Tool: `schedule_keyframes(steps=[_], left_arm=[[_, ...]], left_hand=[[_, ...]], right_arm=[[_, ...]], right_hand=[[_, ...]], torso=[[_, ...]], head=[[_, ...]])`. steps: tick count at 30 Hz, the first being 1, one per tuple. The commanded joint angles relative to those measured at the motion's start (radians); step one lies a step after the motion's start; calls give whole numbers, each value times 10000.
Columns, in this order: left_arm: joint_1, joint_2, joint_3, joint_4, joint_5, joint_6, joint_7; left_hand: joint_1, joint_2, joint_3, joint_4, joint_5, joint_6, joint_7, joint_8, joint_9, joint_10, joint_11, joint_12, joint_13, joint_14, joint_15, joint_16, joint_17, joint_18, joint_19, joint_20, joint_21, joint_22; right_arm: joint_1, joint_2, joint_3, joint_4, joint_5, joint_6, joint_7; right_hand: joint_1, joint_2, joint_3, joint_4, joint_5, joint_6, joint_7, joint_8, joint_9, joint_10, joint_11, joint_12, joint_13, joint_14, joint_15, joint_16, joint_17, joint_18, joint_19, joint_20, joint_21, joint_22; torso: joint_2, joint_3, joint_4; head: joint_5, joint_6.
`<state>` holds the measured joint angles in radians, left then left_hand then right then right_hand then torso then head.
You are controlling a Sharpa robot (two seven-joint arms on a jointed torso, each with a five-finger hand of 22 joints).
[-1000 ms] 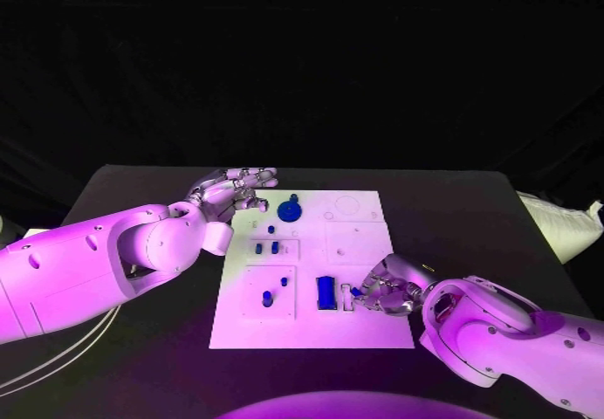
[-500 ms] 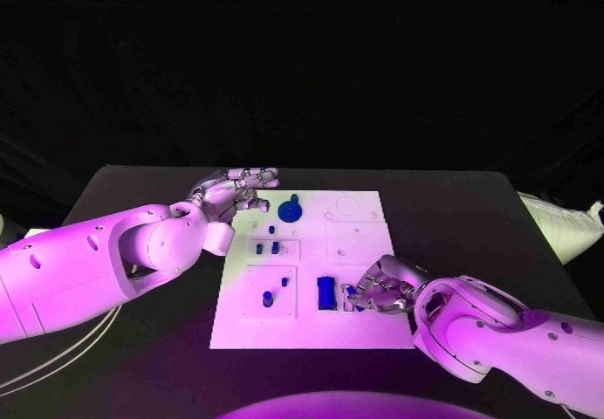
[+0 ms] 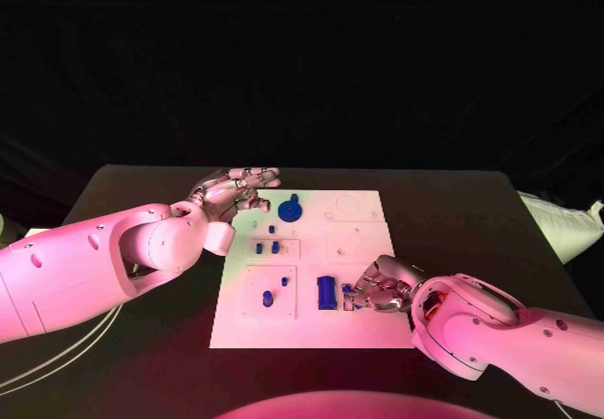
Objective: Assemble the parts on the task board
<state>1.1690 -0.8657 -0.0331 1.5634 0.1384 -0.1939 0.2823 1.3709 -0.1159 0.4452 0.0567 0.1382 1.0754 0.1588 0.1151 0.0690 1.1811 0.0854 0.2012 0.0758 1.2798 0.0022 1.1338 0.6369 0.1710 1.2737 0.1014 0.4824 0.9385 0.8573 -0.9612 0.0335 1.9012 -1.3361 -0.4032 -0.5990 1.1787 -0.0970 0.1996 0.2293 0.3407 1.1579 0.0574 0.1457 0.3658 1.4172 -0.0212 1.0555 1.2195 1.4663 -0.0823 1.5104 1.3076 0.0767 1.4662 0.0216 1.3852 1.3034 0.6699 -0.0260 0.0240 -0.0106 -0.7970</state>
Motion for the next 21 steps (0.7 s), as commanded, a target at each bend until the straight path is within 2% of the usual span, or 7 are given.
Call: schedule_keyframes(steps=[1, 5, 10, 14, 21], left_arm=[[3, 16, 7, 28, -32, 213, 11], [3, 16, 7, 24, -32, 225, 3], [3, 18, 7, 25, -32, 236, -3], [3, 18, 7, 26, -32, 242, -12], [3, 17, 7, 15, -32, 256, -17]], left_hand=[[-33, 47, -6, -28, -8, -40, 34, -8, -12, -60, 6, 65, -2, -75, 11, -18, -12, 103, 55, 7, -51, -14], [-33, 47, -6, -28, -8, -40, 34, -8, -12, -60, 6, 65, -2, -75, 11, -18, -12, 103, 55, 7, -51, -14], [-40, 52, -10, -37, -7, -47, 35, -9, -12, -76, 8, 79, -4, -83, 14, -16, -33, 103, 52, 10, -58, -19], [-40, 52, -10, -37, -7, -47, 35, -9, -12, -76, 8, 79, -4, -83, 14, -16, -33, 103, 52, 10, -58, -19], [-40, 52, -10, -37, -7, -47, 35, -9, -12, -76, 8, 79, -4, -83, 14, -16, -33, 103, 52, 10, -58, -19]], right_arm=[[-29, 41, -24, 28, -56, 400, -25], [-29, 51, -24, 21, -98, 402, -21], [-29, 62, -24, 13, -190, 392, -20], [-28, 68, -24, 16, -274, 392, -19], [-28, 62, -24, 35, -332, 346, -12]], right_hand=[[-90, 20, -95, 31, 76, 84, -3, -26, 24, 105, 5, 83, 36, 873, -48, 57, 1762, -178, 148, -41, 50, 49], [-99, 65, -159, 58, 90, 124, -24, -9, 49, 145, -12, 155, 84, 882, -59, 87, 1809, -191, 171, -49, 94, 112], [-321, 120, -476, 272, 48, 177, -42, 4, 105, 210, -28, 233, 140, 894, -76, 127, 1870, -206, 198, -68, 147, 185], [-618, 136, -966, 555, -450, 201, -69, 2, 165, 246, -47, 287, 191, 896, -90, 136, 1886, -208, 199, -79, 157, 202], [-781, 230, -1520, 599, -996, 306, -121, 72, 280, 298, -85, 541, 416, 885, -121, 106, 1843, -199, 180, -105, 131, 173]], torso=[[-1, 4, 5], [-8, 3, 1], [-1, 1, 1], [4, 2, 3], [-3, 5, -2]], head=[[9, -4], [13, 2], [11, 2], [9, 7], [16, 0]])
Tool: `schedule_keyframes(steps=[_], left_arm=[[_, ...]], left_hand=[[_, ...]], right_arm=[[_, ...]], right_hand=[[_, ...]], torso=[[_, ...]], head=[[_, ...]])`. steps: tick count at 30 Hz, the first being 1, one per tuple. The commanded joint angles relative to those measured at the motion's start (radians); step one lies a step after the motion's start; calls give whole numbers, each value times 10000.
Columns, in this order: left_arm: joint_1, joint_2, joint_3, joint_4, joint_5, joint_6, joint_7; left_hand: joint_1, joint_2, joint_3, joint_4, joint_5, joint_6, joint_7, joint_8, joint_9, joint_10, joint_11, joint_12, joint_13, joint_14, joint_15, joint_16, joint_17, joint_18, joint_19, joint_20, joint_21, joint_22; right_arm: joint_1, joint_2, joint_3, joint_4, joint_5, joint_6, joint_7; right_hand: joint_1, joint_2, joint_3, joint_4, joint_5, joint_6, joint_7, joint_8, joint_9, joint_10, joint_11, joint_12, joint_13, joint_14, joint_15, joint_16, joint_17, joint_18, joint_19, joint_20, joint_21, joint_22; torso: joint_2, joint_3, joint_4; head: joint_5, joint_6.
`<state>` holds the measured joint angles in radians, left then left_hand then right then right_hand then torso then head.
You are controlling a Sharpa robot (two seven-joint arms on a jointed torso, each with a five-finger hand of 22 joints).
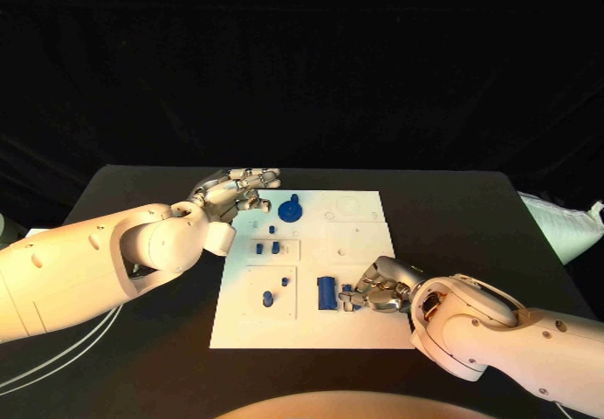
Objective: Assemble the parts on the task board
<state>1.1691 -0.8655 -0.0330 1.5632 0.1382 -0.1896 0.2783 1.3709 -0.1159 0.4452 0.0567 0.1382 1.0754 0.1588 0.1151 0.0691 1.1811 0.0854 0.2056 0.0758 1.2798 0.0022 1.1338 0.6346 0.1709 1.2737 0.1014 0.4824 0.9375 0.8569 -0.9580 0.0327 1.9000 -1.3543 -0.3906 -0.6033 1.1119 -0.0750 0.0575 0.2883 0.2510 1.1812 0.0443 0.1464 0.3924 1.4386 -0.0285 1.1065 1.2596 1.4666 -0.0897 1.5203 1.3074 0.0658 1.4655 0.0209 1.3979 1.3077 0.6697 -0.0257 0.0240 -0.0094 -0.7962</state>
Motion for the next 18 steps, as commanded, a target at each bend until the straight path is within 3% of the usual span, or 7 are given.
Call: schedule_keyframes(steps=[1, 8, 18], left_arm=[[3, 15, 6, 16, -30, 216, 23], [3, 24, 6, -3, -30, 221, 23], [3, 27, 6, -34, -30, 227, 25]], left_hand=[[-40, 52, -10, -37, -7, -47, 35, -9, -13, -76, 8, 35, -4, -83, 14, -16, -9, 104, 52, 10, -58, -9], [-40, 52, -10, -37, -7, -47, 35, -9, -13, -76, 8, 35, -4, -83, 14, -16, -9, 104, 52, 10, -58, -9], [-40, 52, -10, -37, -7, -47, 35, -9, -13, -76, 8, 35, -4, -83, 14, -16, -9, 104, 52, 10, -58, -9]], right_arm=[[-24, 28, -16, 51, -156, 213, 33], [-24, -1, -16, 102, -188, 215, 51], [-23, -175, -16, 346, -273, 125, 76]], right_hand=[[-159, 40, -254, 3, -256, 66, 4, 66, 39, 81, -9, 24, 26, 881, -53, 4, 1840, -90, 185, -101, 3, 132], [-271, 60, -684, 17, -619, 51, 7, 69, 101, 78, -12, 23, 62, 882, -49, 7, 1847, -89, 182, -103, 0, 136], [-254, 268, -826, 14, -470, 89, -14, 96, 149, 118, -29, 119, 146, 892, -60, 35, 1892, -101, 203, -109, 39, 193]], torso=[[3, 3, -3], [-6, 5, -8], [-2, 6, -7]], head=[[8, -5], [-10, -8], [-16, 5]])
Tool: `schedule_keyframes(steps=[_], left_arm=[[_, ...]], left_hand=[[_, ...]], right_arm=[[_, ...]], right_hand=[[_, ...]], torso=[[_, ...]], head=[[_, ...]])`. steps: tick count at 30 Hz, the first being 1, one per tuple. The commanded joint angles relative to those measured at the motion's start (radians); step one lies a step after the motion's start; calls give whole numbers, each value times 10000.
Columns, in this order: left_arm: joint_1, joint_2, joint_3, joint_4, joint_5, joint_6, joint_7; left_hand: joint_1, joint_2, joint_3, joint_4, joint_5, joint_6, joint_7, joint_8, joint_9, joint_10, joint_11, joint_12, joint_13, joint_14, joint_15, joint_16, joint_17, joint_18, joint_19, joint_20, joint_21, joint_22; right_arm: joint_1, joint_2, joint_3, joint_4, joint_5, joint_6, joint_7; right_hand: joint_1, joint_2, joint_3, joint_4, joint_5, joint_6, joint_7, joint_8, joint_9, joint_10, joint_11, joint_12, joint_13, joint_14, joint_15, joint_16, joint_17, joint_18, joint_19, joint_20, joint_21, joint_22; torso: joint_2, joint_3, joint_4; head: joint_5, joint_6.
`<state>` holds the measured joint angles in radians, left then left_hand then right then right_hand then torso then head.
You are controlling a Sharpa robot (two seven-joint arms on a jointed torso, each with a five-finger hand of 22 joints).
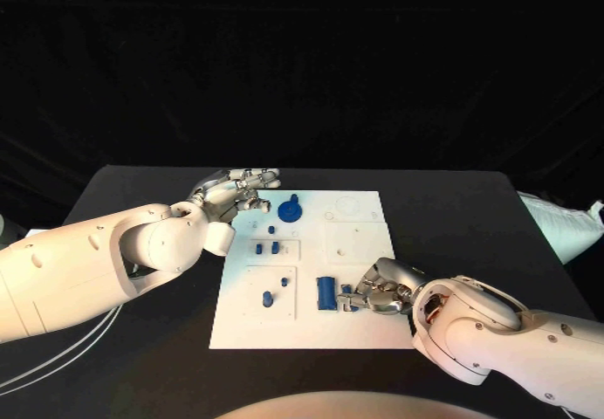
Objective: Assemble the parts on the task board
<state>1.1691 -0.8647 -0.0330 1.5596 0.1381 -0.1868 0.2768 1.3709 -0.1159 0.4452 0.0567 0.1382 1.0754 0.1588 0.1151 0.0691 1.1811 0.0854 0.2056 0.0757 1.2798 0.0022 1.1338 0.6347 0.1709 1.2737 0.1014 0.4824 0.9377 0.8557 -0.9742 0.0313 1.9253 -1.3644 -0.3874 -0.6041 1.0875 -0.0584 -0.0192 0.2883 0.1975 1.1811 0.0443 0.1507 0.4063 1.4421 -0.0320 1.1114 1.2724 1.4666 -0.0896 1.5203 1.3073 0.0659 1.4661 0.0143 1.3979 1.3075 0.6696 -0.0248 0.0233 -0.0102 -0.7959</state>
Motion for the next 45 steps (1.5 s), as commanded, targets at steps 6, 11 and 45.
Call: schedule_keyframes(steps=[6, 11, 45], left_arm=[[2, 25, 5, -8, -30, 208, 40], [2, 26, 5, -14, -30, 210, 40], [1, 11, 4, -27, -163, 196, 3]], left_hand=[[-40, 52, -10, -36, -7, -47, 35, -9, -13, -76, 7, 35, -3, -83, 14, -16, -10, 104, 52, 10, -58, -11], [-53, 59, -13, -31, -6, -50, 36, -10, -13, -84, 9, 42, -5, -91, 16, -21, -32, 103, 50, 12, -62, -13], [-56, 71, -11, -32, -4, -52, 35, -10, -13, -92, 9, 49, -6, -97, 17, -23, -47, 104, 48, 13, -66, -16]], right_arm=[[-6, -143, 2, 176, -256, 82, 81], [-1, -206, 4, 176, -301, 194, 85], [1, -34, 5, -274, -402, 932, 124]], right_hand=[[37, 177, -134, 5, 184, 96, -21, 60, 32, 93, -1, 85, 39, 897, -67, 47, 1912, -106, 204, -49, 54, 217], [120, 221, -205, -13, 292, 92, -24, 60, 51, 99, -5, 96, 58, 899, -71, 52, 1921, -109, 210, -53, 65, 234], [1552, 526, -605, -600, -302, 72, 1, 46, 188, 102, 13, 60, 141, 902, -57, 65, 1949, -114, 204, -42, 73, 272]], torso=[[1, -7, 6], [4, -5, 8], [10, -9, 23]], head=[[-22, 18], [-22, 15], [-2, -19]])
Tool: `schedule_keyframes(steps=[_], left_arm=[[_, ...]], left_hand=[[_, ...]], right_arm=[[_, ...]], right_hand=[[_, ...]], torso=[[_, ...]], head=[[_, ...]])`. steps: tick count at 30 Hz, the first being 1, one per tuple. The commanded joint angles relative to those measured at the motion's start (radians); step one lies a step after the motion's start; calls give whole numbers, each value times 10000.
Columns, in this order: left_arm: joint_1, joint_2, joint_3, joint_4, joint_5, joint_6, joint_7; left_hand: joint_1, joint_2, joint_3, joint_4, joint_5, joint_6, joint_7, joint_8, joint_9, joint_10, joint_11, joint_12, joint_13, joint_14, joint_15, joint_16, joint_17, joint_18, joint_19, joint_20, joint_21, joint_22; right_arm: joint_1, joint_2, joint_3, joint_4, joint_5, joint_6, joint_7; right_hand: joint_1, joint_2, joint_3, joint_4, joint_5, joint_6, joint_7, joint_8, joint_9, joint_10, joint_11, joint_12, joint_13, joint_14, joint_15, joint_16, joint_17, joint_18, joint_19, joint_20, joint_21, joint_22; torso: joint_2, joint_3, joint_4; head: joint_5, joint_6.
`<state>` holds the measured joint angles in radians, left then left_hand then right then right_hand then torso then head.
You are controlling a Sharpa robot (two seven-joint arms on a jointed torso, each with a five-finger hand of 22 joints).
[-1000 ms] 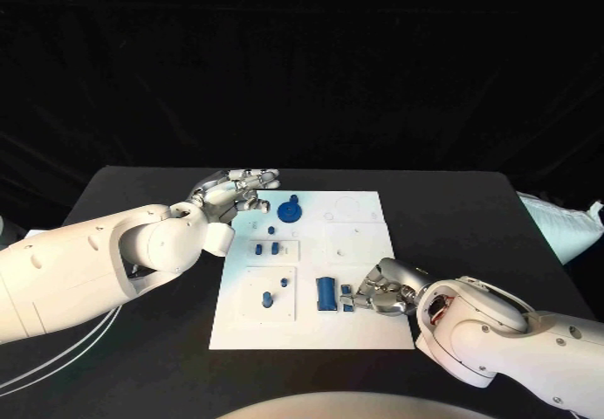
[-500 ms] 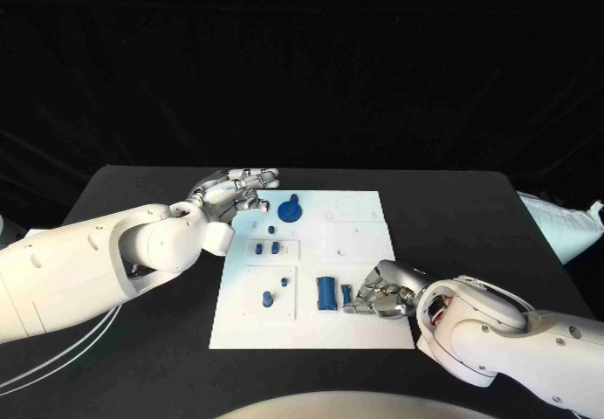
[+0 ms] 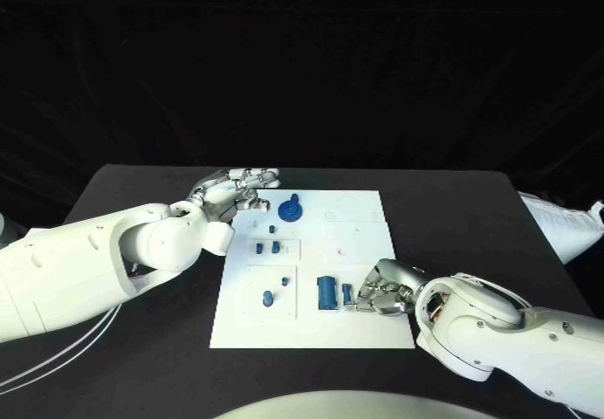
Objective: Assemble the parts on the task board
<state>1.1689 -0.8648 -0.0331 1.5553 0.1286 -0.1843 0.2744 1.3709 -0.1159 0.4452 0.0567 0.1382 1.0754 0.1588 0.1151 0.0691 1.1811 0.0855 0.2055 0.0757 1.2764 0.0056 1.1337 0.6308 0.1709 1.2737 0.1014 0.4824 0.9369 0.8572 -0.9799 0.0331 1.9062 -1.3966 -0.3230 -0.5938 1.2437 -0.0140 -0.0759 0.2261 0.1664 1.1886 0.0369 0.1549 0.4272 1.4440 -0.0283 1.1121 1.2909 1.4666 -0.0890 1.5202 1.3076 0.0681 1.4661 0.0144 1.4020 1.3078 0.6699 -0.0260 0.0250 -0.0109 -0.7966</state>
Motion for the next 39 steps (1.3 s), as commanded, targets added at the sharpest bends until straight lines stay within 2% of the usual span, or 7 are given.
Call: schedule_keyframes(steps=[1, 14, 21, 26, 30, 35, 39], left_arm=[[3, 12, 5, 17, -68, 172, 26], [3, 12, 5, 17, -69, 190, -9], [1, 16, 2, -21, -70, 188, -19], [-24, 26, -15, -81, -70, 177, -7], [-117, 23, -22, -125, -70, 148, 19], [-207, 25, -24, -157, -69, 109, 60], [-258, 22, -25, -170, -28, -8, 137]], left_hand=[[-56, 71, -11, -32, -4, -52, 36, -10, -13, -92, 9, 49, -6, -63, -16, -23, -8, 103, 48, 13, -66, -9], [-56, 75, -10, -34, -4, -53, 36, -10, -13, -96, 9, 52, -6, -67, -16, -26, -19, 103, 47, 14, -67, -10], [-56, 75, -10, -34, -4, -53, 36, -10, -13, -96, 9, 52, -6, -67, -16, -26, -19, 103, 47, 14, -67, -10], [-56, 75, -10, -34, -4, -53, 36, -10, -13, -96, 9, 52, -6, -67, -16, -26, -19, 103, 47, 14, -67, -10], [-56, 75, -10, -34, -4, -53, 36, -10, -13, -96, 9, 52, -6, -67, -16, -26, -19, 103, 47, 14, -67, -10], [-56, 72, -12, -38, -4, -56, 36, -11, -13, -101, 10, 55, -7, -80, -16, -40, -56, 103, 45, 14, -70, -11], [-65, 67, -17, -36, -6, -58, 39, -12, -13, -105, 12, 57, -7, -101, -14, -66, -113, 103, 43, 15, -72, -13]], right_arm=[[-14, 42, -12, -119, -63, 346, 19], [-14, 83, -13, -202, 118, 706, 45], [38, -146, -6, -47, 884, -156, 732], [340, -368, 4, -51, 2029, -1049, 1660], [769, -548, 8, -227, 3387, -1584, 2730], [1212, -633, 8, -705, 5302, -2072, 4139], [1411, -554, 7, -1299, 7315, -2390, 5674]], right_hand=[[-8, 80, -49, 23, 14, -6, 75, 2, -20, 82, -24, 48, -47, 901, -63, 63, 1942, -136, 203, -43, 29, 264], [420, -107, -402, -320, -564, -67, 108, -30, 24, 28, 0, -82, -77, 889, -45, 26, 1890, -120, 163, -31, -32, 198], [37, -363, -923, -82, -811, -499, 266, -274, -41, -207, 138, -604, -359, 837, 65, -133, 1659, -53, 26, 52, -275, -113], [27, -279, -1012, 44, -636, -686, 338, -385, -72, -281, 201, -704, -407, 830, 118, -160, 1626, -36, -5, 104, -336, -185], [-38, -86, -1067, 210, -468, -855, 404, -494, -118, -356, 257, -842, -484, 811, 163, -224, 1537, -14, -44, 146, -416, -284], [-121, 213, -1150, 456, -113, -1140, 517, -685, -253, -536, 355, -1226, -717, 792, 245, -287, 1457, 21, -107, 220, -546, -447], [207, 455, -1158, 390, 197, -1342, 622, -814, -422, -1132, 448, -2616, -1589, 608, 324, -821, 759, 201, -458, 300, -1217, -1277]], torso=[[7, 3, 5], [-1, 7, -15], [-31, 9, -12], [-69, 6, -20], [-150, 10, -33], [-230, -3, -53], [-276, -24, -57]], head=[[7, -12], [19, -34], [1, 49], [-14, 111], [-55, 121], [-48, 141], [-45, 158]])
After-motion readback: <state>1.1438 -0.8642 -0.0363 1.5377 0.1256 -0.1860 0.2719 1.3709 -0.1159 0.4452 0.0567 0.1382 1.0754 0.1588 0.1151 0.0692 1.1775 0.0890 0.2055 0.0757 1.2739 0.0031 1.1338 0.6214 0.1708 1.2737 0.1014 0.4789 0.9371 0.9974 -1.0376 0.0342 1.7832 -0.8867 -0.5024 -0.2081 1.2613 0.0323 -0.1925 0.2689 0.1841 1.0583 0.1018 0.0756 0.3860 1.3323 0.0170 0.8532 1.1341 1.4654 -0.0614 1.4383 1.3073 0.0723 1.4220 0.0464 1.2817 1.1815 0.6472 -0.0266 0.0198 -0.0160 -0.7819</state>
